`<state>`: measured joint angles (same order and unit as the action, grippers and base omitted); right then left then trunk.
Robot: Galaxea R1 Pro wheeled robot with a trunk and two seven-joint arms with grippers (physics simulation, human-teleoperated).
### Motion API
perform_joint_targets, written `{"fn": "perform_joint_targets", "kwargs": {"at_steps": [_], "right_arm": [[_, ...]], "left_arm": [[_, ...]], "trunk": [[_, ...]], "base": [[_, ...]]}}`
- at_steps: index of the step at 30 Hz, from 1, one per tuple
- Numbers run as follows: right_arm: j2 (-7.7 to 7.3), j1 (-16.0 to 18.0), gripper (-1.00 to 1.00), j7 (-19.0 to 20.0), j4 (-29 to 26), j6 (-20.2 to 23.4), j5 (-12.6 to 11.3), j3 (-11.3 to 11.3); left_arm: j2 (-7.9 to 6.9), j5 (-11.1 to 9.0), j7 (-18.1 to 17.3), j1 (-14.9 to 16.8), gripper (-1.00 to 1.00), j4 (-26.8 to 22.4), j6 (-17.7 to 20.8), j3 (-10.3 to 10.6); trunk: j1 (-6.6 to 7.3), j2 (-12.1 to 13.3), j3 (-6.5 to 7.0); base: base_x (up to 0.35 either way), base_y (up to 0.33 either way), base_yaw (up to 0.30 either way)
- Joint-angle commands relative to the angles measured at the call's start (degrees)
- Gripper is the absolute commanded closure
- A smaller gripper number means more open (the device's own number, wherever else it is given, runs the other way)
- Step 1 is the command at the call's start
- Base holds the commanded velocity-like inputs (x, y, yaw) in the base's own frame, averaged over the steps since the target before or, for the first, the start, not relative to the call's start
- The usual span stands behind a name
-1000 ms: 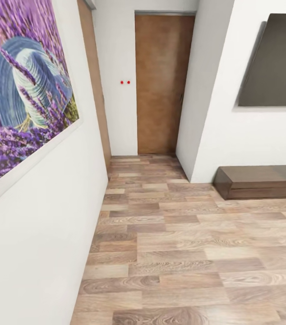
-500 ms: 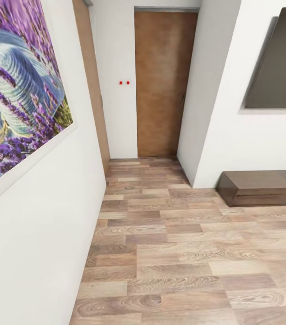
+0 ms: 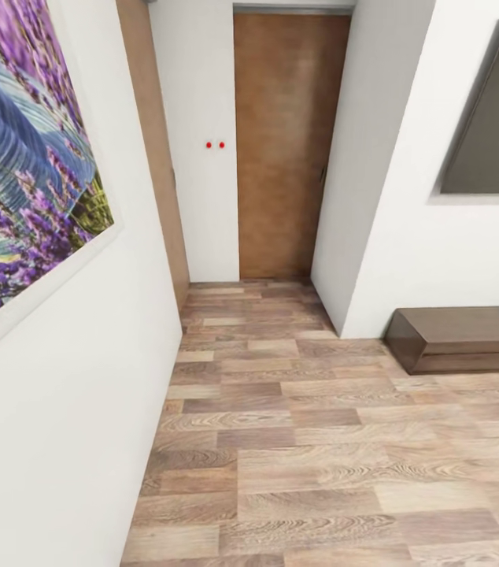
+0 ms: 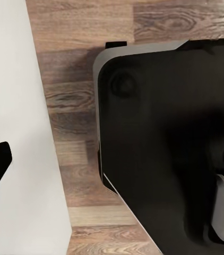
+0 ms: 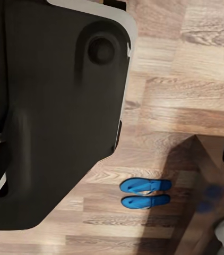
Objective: In the bedroom, move the book from the bed onto either nightstand, and place the two sandals side by side next to the bed.
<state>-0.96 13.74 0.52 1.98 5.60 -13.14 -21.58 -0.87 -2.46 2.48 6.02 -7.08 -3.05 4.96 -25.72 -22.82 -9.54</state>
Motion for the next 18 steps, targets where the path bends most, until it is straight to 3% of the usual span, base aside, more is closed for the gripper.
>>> {"fn": "perform_joint_targets", "kwargs": {"at_steps": [1, 10, 18], "right_arm": [[0.01, 0.1, -1.00, 0.1, 0.1, 0.1, -0.6, -0.5], [-0.03, 0.1, -1.00, 0.1, 0.0, 0.1, -0.6, -0.5], [-0.08, 0.1, -1.00, 0.4, 0.0, 0.1, -0.6, -0.5]], "left_arm": [[-0.01, -0.3, 0.2, 0.0, -1.00, 0.0, -0.2, 0.5], [-0.06, -0.4, 0.2, 0.0, -1.00, 0.0, -0.3, 0.5], [-0.05, -0.5, 0.2, 0.0, -1.00, 0.0, -0.4, 0.5]], "trunk": [[-0.06, -0.1, -0.10], [-0.06, -0.1, -0.07], [-0.06, -0.1, 0.08]], "base": [[0.350, 0.000, -0.013], [0.296, 0.000, -0.132], [0.111, 0.000, -0.233]]}}
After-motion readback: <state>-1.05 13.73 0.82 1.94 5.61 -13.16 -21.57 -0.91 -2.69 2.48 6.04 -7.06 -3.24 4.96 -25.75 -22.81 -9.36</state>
